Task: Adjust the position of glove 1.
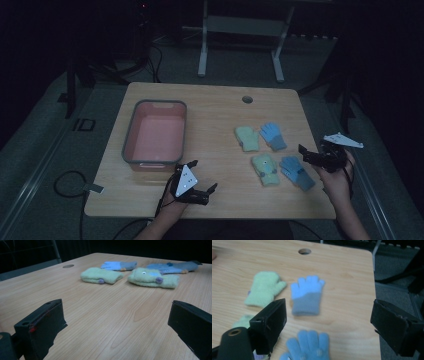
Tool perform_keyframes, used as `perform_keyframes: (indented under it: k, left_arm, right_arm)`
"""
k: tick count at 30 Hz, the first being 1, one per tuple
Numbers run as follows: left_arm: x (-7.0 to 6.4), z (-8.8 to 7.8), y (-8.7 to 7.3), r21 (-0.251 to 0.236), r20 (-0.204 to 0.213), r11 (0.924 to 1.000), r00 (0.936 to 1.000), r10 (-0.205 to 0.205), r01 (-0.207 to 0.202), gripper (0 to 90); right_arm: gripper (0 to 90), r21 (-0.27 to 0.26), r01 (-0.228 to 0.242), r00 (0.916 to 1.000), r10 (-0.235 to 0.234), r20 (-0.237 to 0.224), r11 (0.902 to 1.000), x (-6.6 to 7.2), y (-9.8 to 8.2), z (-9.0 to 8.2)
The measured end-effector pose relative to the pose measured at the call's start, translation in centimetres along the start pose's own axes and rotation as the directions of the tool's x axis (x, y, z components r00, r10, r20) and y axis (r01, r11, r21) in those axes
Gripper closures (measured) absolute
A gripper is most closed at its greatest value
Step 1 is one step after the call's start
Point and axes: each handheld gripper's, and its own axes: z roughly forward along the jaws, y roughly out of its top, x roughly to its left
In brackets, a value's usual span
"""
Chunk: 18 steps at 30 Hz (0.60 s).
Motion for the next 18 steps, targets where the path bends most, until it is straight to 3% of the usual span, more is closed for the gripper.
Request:
perform_keyframes:
  k: [9,14,18]
  left_arm:
    - [0.0,0.0,0.0,0.000,0.006,1.0000,1.0000,0.000,0.000,0.5]
    - [0.0,0.0,0.0,0.000,0.010,1.0000,0.9999,0.005,-0.005,0.5]
    - [0.0,0.0,0.0,0.000,0.012,1.0000,0.9999,0.008,-0.008,0.4]
  right_arm:
    - [23.4,0.004,0.065,0.9968,-0.065,-0.046,0.9978,1.4,2.7,1.1]
    - [29.3,0.009,0.082,0.9944,-0.081,-0.067,0.9966,2.0,3.7,1.9]
    - [33.0,0.019,0.092,0.9899,-0.089,-0.110,0.9956,2.8,4.5,3.0]
